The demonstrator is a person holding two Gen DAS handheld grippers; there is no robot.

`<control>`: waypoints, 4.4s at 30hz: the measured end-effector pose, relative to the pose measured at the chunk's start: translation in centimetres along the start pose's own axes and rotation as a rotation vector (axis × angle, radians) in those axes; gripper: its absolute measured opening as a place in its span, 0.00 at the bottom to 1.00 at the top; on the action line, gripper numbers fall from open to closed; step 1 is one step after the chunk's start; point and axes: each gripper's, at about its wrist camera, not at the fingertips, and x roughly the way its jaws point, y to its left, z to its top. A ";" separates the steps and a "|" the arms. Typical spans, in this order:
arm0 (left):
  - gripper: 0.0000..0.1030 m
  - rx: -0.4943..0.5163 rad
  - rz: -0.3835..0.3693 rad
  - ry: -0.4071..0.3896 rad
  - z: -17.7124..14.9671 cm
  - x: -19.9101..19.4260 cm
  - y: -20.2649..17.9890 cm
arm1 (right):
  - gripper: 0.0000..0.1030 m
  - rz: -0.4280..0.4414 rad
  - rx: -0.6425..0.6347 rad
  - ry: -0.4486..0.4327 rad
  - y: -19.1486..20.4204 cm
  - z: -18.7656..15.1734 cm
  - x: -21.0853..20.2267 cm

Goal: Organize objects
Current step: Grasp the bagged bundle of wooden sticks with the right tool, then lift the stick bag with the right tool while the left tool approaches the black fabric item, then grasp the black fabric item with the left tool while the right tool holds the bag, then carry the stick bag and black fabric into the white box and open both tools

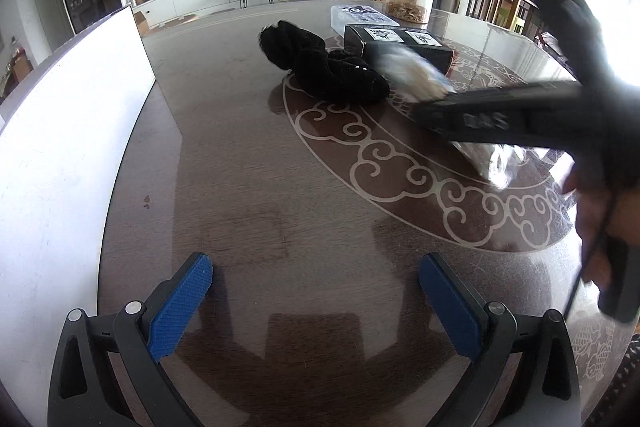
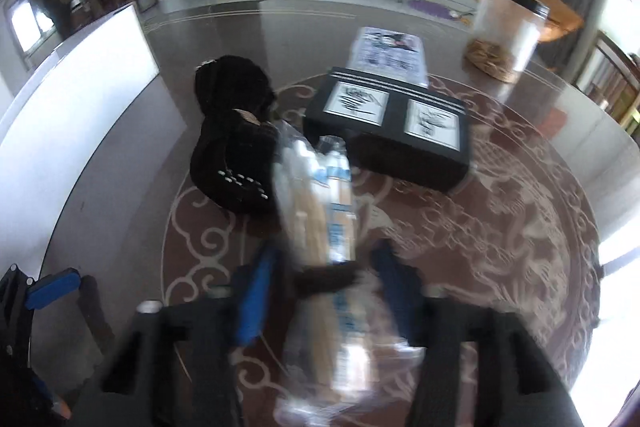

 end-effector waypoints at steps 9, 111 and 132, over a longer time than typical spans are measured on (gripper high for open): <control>1.00 -0.003 0.004 -0.001 -0.1 -0.1 0.0 | 0.33 -0.230 0.290 -0.069 -5.2 -10.0 -6.1; 1.00 0.079 -0.053 0.056 0.3 -0.9 -2.7 | 1.00 -0.089 0.316 -0.037 -6.5 -13.2 -7.5; 0.30 -0.101 -0.174 -0.248 -2.0 -19.6 7.0 | 0.28 0.245 0.270 -0.100 3.6 -7.6 -15.1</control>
